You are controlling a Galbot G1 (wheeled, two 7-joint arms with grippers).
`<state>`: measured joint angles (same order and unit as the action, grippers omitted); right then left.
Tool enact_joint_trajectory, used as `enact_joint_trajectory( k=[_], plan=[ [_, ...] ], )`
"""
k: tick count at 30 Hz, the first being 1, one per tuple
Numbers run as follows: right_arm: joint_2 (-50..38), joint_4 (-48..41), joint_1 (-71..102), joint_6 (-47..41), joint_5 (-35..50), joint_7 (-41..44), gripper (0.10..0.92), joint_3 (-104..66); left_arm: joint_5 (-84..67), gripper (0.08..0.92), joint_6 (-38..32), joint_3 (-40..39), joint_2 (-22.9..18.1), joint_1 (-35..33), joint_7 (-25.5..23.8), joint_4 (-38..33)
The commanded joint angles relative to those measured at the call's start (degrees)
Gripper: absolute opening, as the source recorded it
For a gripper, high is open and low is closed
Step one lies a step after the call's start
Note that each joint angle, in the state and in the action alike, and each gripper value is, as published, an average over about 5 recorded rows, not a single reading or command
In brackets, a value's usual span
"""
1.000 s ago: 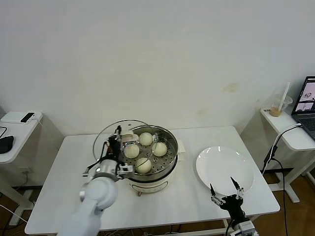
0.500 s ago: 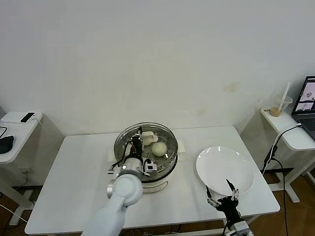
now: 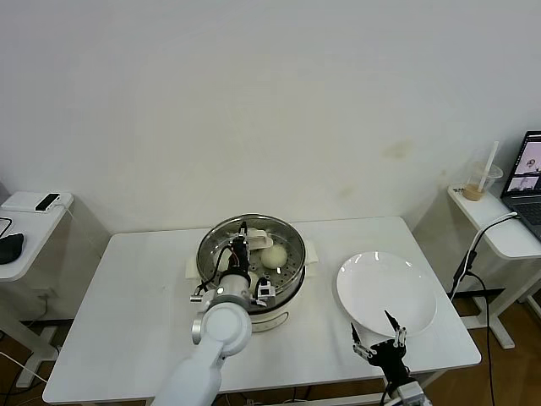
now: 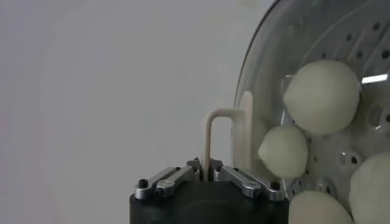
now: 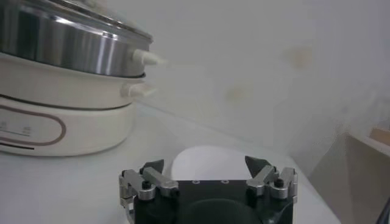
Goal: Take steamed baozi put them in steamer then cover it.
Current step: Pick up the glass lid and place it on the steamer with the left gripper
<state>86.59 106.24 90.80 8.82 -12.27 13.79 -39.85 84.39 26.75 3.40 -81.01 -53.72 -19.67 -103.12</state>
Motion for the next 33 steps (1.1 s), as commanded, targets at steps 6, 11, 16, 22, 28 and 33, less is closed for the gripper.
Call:
enact_joint_trajectory(
  k=[6,11,16,22,28,33],
  plan=[
    [0.1,-0.2,0.0,0.0,-0.3,0.1,0.823,0.3,0.7,0.149,0.0,0.3,-1.5,-0.2,0.4,0.8],
    [0.1,-0.2,0.1,0.0,-0.4,0.1,0.823,0.4,0.3,0.149,0.0,0.4,-1.6,-0.4,0.8,0.9],
    [0.1,-0.2,0.0,0.0,-0.4,0.2,0.823,0.5,0.6,0.158,-0.3,0.5,-1.3,-0.7,0.6,0.2],
    [0.1,-0.4,0.0,0.0,-0.7,0.3,0.823,0.7,0.3,0.3,-0.4,0.7,-0.9,-1.5,0.7,-1.7],
    [0.4,-0.6,0.1,0.0,-1.1,0.2,0.823,1.1,-0.4,0.474,-0.7,0.6,0.3,-4.1,0.6,-6.7],
    [0.4,-0.7,0.1,-0.1,-1.2,0.2,0.823,1.1,-1.4,0.621,-1.2,0.1,1.9,-7.9,1.2,-11.8]
  ],
)
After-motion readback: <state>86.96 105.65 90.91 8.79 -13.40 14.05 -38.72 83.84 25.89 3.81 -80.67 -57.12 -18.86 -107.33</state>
